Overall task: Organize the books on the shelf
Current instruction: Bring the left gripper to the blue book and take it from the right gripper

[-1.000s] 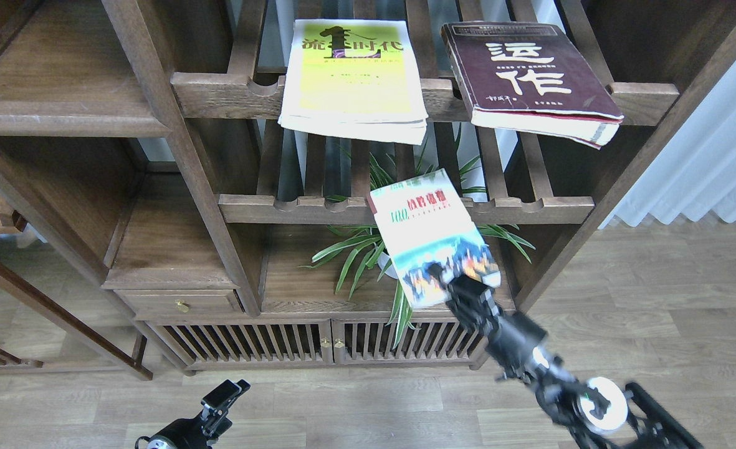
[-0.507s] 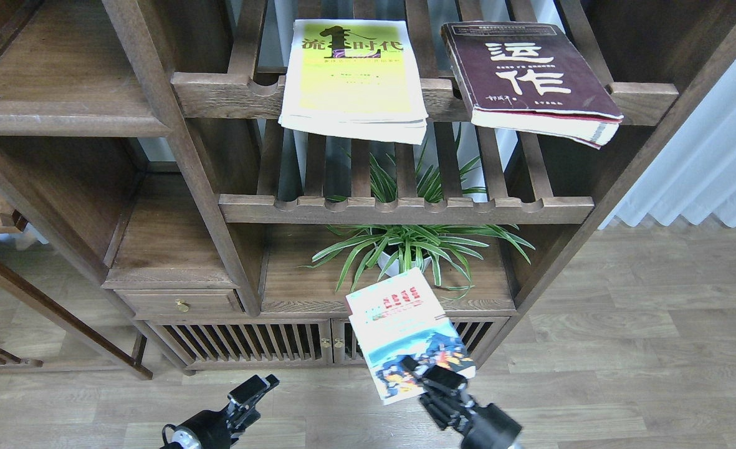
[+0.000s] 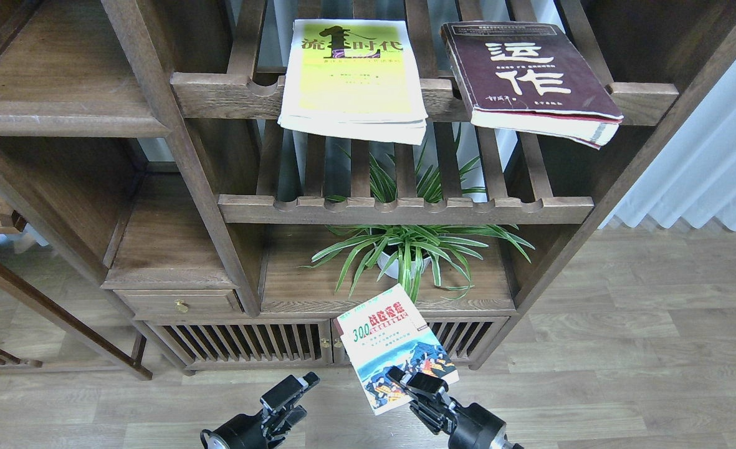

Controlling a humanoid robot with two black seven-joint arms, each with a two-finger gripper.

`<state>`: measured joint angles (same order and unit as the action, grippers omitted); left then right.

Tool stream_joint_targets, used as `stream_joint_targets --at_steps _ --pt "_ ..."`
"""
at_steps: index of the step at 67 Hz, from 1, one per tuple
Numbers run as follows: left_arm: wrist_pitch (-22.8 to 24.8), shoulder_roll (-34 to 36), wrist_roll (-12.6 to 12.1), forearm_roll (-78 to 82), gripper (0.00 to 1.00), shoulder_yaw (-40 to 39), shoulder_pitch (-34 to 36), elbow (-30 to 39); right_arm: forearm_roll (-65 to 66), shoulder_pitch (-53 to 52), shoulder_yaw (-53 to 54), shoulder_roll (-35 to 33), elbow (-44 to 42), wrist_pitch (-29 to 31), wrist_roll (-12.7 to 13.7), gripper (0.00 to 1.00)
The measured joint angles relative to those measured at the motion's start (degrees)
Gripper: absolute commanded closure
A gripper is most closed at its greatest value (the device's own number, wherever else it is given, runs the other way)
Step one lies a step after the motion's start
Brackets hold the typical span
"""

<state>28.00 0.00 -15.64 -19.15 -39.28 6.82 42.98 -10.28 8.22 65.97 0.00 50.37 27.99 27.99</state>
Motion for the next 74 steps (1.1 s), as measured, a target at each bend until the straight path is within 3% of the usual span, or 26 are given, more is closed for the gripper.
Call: stream_joint_targets --at_steps 20,38,74 --pt "0.00 0.00 0.40 -0.18 0.00 -0.39 -0.69 3.65 0.00 -0.31 -1.43 0.00 0.03 0.00 0.01 0.96" --pt "0.00 0.00 3.34 -0.19 0.00 -0.20 1.41 3.69 0.00 0.05 -3.13 -0.01 2.94 0.00 0.00 0.96" --pt "0.00 0.00 3.83 -0.09 0.00 4.63 6.25 5.03 0.85 0.14 -6.89 -0.01 4.66 0.00 0.00 0.96"
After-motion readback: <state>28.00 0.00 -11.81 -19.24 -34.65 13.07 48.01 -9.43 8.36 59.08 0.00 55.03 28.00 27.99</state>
